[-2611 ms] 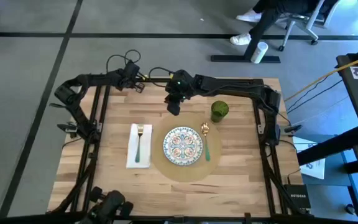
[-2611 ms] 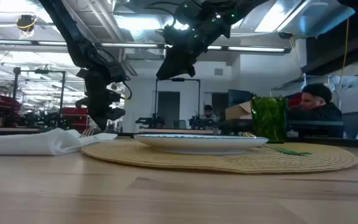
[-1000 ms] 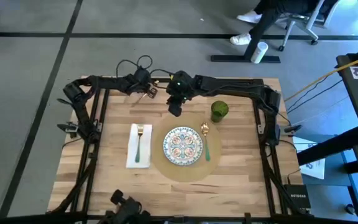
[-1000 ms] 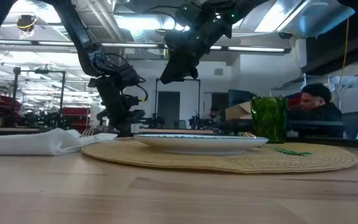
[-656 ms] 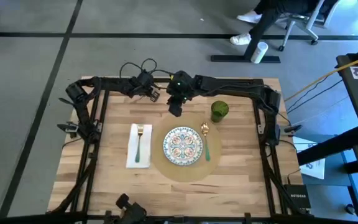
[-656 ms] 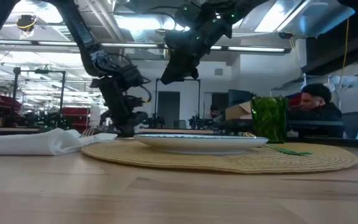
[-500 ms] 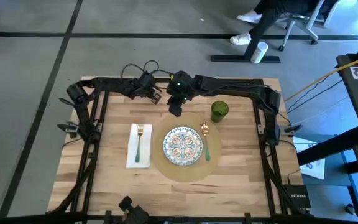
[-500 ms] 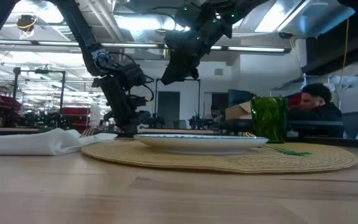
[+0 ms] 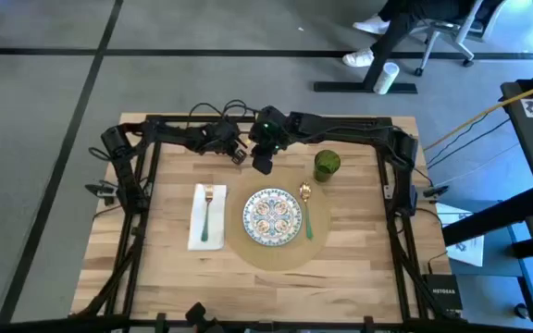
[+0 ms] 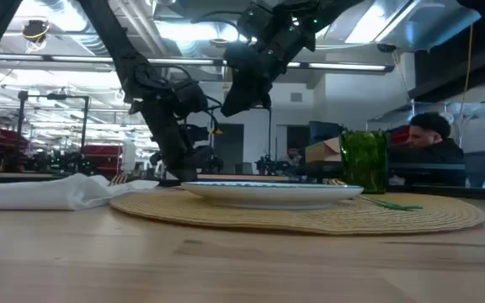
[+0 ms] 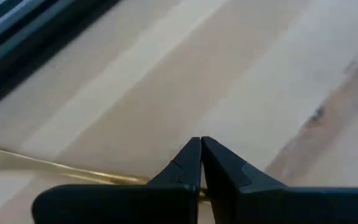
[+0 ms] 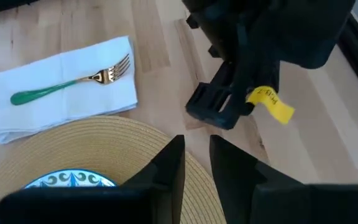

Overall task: Set table place
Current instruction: Put the gold table knife to the right of the green spoon on the brown place mat

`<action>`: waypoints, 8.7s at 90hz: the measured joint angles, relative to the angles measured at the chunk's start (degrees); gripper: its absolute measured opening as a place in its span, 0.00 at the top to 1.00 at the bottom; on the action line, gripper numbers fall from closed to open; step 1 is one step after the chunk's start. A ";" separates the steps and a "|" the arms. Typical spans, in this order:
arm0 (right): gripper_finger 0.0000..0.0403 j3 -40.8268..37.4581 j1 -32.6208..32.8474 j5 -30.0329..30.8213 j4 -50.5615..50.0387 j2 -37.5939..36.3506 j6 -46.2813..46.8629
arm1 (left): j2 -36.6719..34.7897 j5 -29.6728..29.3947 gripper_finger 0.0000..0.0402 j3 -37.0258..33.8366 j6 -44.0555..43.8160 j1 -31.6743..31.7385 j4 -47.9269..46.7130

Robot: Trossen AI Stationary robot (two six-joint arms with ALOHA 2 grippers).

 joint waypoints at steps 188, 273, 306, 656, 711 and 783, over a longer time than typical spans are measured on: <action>0.67 39.89 -0.28 6.21 -10.54 34.91 16.33 | -61.05 6.33 1.00 -18.75 -4.93 5.25 -21.92; 0.68 39.19 3.82 16.03 -16.02 35.21 23.05 | -61.05 6.24 1.00 -23.06 -5.66 3.34 -18.91; 0.66 40.50 3.13 14.32 -21.35 35.21 27.23 | -61.05 6.24 1.00 -23.06 -4.92 3.34 -18.98; 0.66 41.00 3.44 13.20 -15.71 34.46 26.32 | -61.05 6.31 1.00 -22.97 -3.18 3.31 -16.46; 1.00 41.15 -2.43 15.67 -20.59 30.35 10.83 | -33.56 0.30 1.00 -22.99 -3.42 8.24 2.13; 1.00 38.02 -0.35 22.46 -22.70 22.45 7.29 | -18.50 11.68 1.00 -19.34 -4.59 18.11 14.69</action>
